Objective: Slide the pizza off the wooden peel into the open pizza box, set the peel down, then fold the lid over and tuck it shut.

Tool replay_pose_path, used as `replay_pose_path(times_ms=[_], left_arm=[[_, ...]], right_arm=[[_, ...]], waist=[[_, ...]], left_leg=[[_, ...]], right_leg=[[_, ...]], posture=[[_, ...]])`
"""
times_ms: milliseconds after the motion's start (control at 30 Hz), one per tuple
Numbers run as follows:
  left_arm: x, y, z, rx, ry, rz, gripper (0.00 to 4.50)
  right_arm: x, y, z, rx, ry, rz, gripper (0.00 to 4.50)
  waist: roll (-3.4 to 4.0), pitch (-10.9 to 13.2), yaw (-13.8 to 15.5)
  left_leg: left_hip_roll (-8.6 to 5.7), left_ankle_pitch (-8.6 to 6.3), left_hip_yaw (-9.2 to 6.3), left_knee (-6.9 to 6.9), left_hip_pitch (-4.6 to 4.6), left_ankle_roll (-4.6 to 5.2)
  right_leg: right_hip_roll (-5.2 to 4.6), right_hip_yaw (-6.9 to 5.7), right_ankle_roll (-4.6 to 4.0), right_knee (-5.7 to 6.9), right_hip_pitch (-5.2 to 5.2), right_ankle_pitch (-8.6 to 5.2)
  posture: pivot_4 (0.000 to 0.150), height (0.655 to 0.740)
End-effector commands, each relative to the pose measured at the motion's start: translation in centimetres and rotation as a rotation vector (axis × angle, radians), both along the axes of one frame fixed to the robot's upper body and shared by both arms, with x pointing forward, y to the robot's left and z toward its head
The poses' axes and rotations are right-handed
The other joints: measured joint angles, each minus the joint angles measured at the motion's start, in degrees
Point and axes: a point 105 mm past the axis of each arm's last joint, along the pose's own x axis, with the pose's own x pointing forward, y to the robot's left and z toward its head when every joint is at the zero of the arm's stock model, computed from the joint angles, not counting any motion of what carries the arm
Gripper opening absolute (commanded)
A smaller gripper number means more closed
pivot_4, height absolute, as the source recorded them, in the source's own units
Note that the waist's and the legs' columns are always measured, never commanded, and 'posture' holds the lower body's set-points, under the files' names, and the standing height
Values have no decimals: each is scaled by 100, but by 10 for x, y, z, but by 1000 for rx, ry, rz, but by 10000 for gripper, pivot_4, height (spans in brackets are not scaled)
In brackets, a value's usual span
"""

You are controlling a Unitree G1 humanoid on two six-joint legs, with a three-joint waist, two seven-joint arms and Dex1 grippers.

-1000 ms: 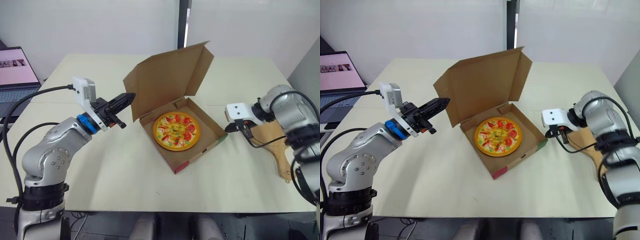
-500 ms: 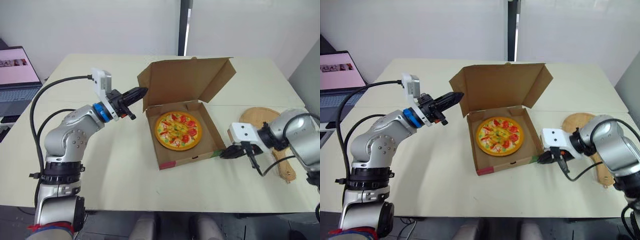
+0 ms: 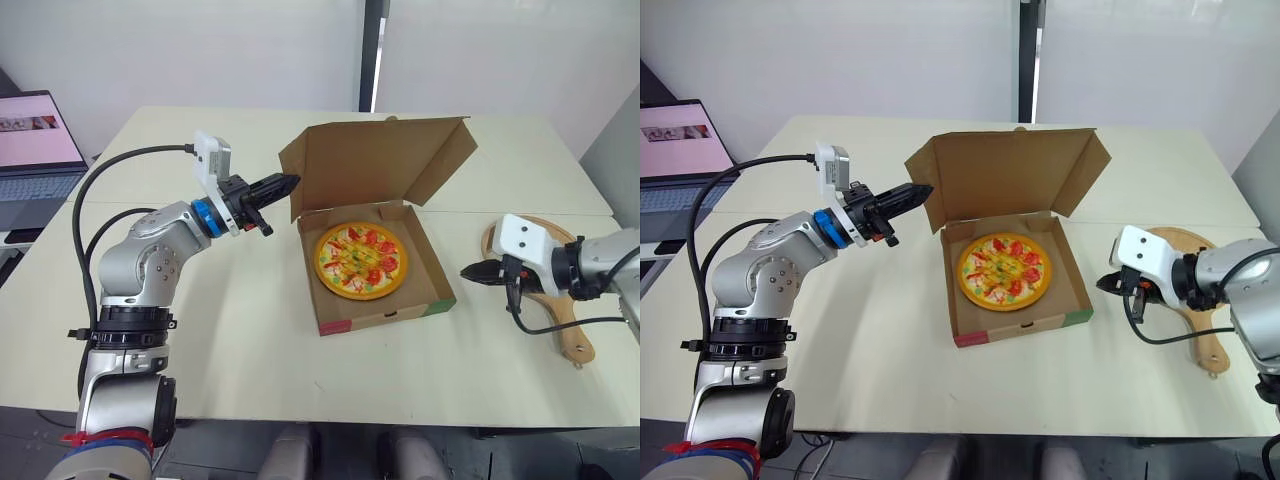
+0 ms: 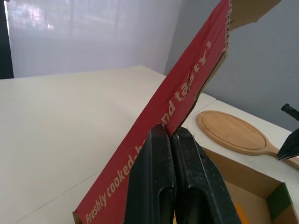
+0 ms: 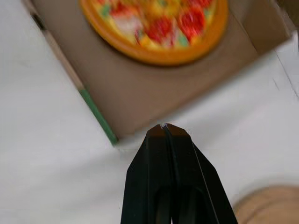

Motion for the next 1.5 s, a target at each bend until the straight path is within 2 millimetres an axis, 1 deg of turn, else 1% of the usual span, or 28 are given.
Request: replay_pose_path(times_ms=[33,100,167,233,500,600,633,733,833,867,900,967,1033,1100,1300,1433,1500], left_arm=[[-2,-1,9,-10,-43,-13,0],[-1,-3,9,-13,-44,-17,0],[0,-5,9,-13,-45,-21,0],[1,-5,9,-11,-46,-23,0],[6,-2,8,-6,-45,-19,0],[9,-1,7,-10,-48,-14,0],[10,-2,7,-11,-49,-15,0],[11,-2,8,-13,-54,-19,0],[12,-2,9,-13,-59,-19,0],[12,-2,9,-13,-60,-18,0],[13,-1,9,-13,-62,-18,0],[13,-1,9,-13,-64,-17,0],[13,-1,10,-14,-68,-15,0],[13,-1,11,-14,-70,-13,0],[14,-1,11,-11,-71,-15,0],[14,-2,11,-10,-72,-13,0],[14,-1,11,-10,-73,-10,0]], right_arm=[[9,-1,-8,-65,-72,-15,255],[7,7,-21,-51,-37,16,255],[-4,21,-28,-9,25,88,255],[-13,32,-29,39,72,139,255],[-30,56,-25,148,117,210,255],[-23,52,-25,133,60,169,255],[-18,44,-20,134,29,131,255],[-11,20,-3,169,-31,50,255],[4,2,13,259,-133,-67,5493],[12,-1,19,301,-184,-113,9413],[17,-2,23,328,-216,-142,12016],[33,2,40,438,-307,-218,19048],[45,7,56,559,-382,-279,25839],[50,10,61,613,-412,-309,32711],[63,15,66,684,-427,-359,32711],[59,24,73,709,-427,-322,32711],[57,25,76,716,-433,-318,28858]], waist=[[0,0,-13],[0,0,-29],[0,0,-21],[0,0,-16],[0,0,-36],[0,0,-35],[0,0,-35],[0,0,-9],[-2,1,5],[-3,1,2],[-5,-1,-6],[-4,-1,-44],[-3,0,-70],[-3,-1,-63],[-3,0,-28],[-3,-1,-52],[-3,0,-56]], left_leg=[[0,0,0,0,0,0],[1,0,1,0,0,0],[1,0,0,0,0,0],[0,0,-1,1,0,0],[2,0,-5,1,1,0],[2,0,-5,2,0,0],[1,0,-5,2,0,0],[0,0,-5,3,0,0],[-1,0,-4,4,0,0],[-1,0,-4,4,0,0],[0,0,-4,4,2,0],[2,1,-4,3,2,-1],[3,4,-2,0,3,-5],[2,6,-3,-3,3,-8],[-6,5,-5,-2,-2,-8],[-4,5,-4,-4,-1,-7],[-2,5,-4,-4,-1,-7]], right_leg=[[0,0,0,1,-1,0],[1,0,0,2,-3,0],[1,-1,0,2,-1,0],[1,-3,0,2,0,0],[5,-4,0,2,1,0],[5,-4,0,2,0,0],[5,-3,0,2,0,0],[4,-4,0,2,0,0],[3,-4,2,1,3,1],[3,-3,2,1,4,1],[4,-3,2,3,4,1],[6,-2,2,6,3,1],[7,1,1,9,-4,1],[8,0,1,13,-8,1],[4,-1,3,10,-8,2],[6,0,3,12,-10,2],[8,1,3,13,-11,2]], posture=[[1500,7281],[1500,7281],[1500,7281],[1500,7281],[1500,7281],[1500,7281],[1500,7281],[1500,7281],[1500,7281],[1500,7281],[1500,7281],[1500,7281],[1500,7281],[1500,7281],[1500,7281],[1500,7281],[1500,7281]])
